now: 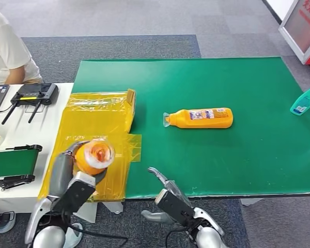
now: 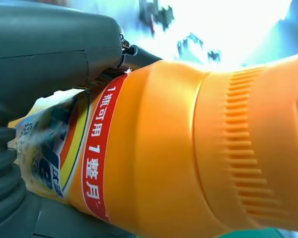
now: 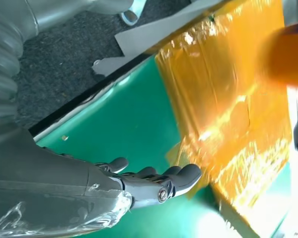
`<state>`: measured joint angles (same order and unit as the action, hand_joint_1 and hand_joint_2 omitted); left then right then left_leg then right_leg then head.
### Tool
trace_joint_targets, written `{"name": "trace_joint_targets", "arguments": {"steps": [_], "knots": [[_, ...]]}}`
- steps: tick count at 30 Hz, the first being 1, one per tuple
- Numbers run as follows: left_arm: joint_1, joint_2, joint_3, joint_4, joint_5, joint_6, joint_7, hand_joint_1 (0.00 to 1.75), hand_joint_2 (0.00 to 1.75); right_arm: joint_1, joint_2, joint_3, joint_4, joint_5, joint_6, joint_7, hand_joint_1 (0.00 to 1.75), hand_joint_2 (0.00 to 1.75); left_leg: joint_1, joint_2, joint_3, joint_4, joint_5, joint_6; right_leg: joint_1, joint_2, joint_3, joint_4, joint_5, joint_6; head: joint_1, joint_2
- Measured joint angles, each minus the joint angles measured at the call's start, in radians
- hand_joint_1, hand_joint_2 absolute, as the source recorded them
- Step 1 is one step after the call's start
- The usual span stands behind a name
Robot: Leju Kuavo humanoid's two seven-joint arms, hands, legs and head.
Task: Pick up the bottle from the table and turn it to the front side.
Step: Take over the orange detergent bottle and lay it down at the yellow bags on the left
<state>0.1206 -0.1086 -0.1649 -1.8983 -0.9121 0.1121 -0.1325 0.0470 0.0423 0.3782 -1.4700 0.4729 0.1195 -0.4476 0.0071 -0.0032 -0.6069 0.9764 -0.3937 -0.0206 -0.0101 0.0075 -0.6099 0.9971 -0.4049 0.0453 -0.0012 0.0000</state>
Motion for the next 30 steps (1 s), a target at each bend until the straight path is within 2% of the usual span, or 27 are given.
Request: {"name": "trace_joint_targets", "arguments": {"steps": [3, 6, 9, 13, 15, 18, 20, 22, 25, 30], "knots": [[-0.030, -0.033, 0.075, -0.046, -0.216, 0.046, 0.038, 1.75, 1.75, 0.023, 0.001, -0.027, -0.043, 0.002, 0.003, 0.014, 0.00, 1.75, 0.000, 0.000, 0.000, 0.000, 0.000, 0.000, 0.000, 0.000, 0.000, 0.000, 0.000, 0.000, 0.000, 0.000], [-0.064, -0.051, 0.126, -0.065, -0.341, 0.077, 0.053, 1.75, 1.75, 0.033, 0.001, -0.048, -0.070, 0.006, 0.006, 0.017, 0.00, 1.75, 0.000, 0.000, 0.000, 0.000, 0.001, 0.000, 0.000, 0.000, 0.000, 0.000, 0.000, 0.000, 0.000, 0.000], [-0.089, -0.061, 0.147, -0.069, -0.406, 0.090, 0.071, 1.75, 1.75, 0.039, 0.003, -0.061, -0.087, 0.008, 0.008, 0.017, 0.00, 1.75, 0.000, 0.000, 0.000, 0.000, 0.001, 0.000, 0.000, 0.000, 0.000, 0.000, 0.000, 0.000, 0.000, 0.000], [-0.143, -0.050, 0.153, -0.055, -0.598, 0.112, 0.142, 1.75, 1.75, 0.037, 0.006, -0.068, -0.094, 0.012, 0.019, 0.011, 0.00, 1.75, 0.000, 0.000, 0.000, 0.000, 0.001, 0.000, 0.000, 0.000, 0.000, 0.000, 0.000, 0.000, 0.000, 0.000], [-0.195, -0.014, 0.143, -0.025, -0.645, 0.099, 0.210, 1.75, 1.75, 0.028, 0.007, -0.068, -0.092, 0.013, 0.027, 0.004, 0.00, 1.75, 0.000, 0.000, 0.000, 0.000, 0.001, -0.001, 0.000, 0.000, -0.001, 0.000, 0.001, 0.000, 0.000, 0.000], [-0.297, 0.097, 0.072, 0.062, -0.657, 0.065, 0.329, 1.75, 1.75, 0.001, 0.007, -0.066, -0.080, 0.000, 0.039, -0.014, 0.00, 1.75, 0.001, 0.000, 0.000, 0.000, 0.003, -0.003, 0.001, 0.000, -0.002, 0.000, 0.002, -0.002, 0.000, 0.000], [-0.379, 0.174, -0.008, 0.155, -0.659, 0.060, 0.309, 1.75, 1.75, -0.030, 0.007, -0.062, -0.059, -0.018, 0.045, -0.031, 0.00, 1.75, 0.002, 0.000, -0.001, 0.000, 0.005, -0.003, 0.002, 0.000, -0.003, 0.000, 0.004, -0.002, 0.000, 0.000], [-0.455, 0.226, -0.080, 0.256, -0.659, 0.066, 0.246, 1.75, 1.75, -0.063, 0.007, -0.056, -0.034, -0.034, 0.049, -0.045, 0.00, 1.75, 0.002, 0.000, -0.001, 0.000, 0.007, -0.003, 0.002, 0.000, -0.003, 0.001, 0.005, -0.003, 0.000, 0.000], [-0.554, 0.263, -0.155, 0.400, -0.659, 0.065, 0.187, 1.75, 1.75, -0.105, 0.007, -0.040, 0.002, -0.045, 0.054, -0.056, 0.00, 1.75, 0.002, 0.001, -0.001, 0.000, 0.008, -0.004, 0.001, 0.002, -0.003, 0.001, 0.007, -0.003, 0.000, 0.000], [-0.646, 0.261, -0.196, 0.551, -0.659, 0.047, 0.160, 1.75, 1.75, -0.147, 0.007, -0.012, 0.032, -0.051, 0.055, -0.057, 0.00, 1.75, 0.001, 0.002, -0.001, 0.000, 0.008, -0.004, 0.001, 0.002, -0.004, 0.001, 0.007, -0.003, 0.000, 0.000]]}}
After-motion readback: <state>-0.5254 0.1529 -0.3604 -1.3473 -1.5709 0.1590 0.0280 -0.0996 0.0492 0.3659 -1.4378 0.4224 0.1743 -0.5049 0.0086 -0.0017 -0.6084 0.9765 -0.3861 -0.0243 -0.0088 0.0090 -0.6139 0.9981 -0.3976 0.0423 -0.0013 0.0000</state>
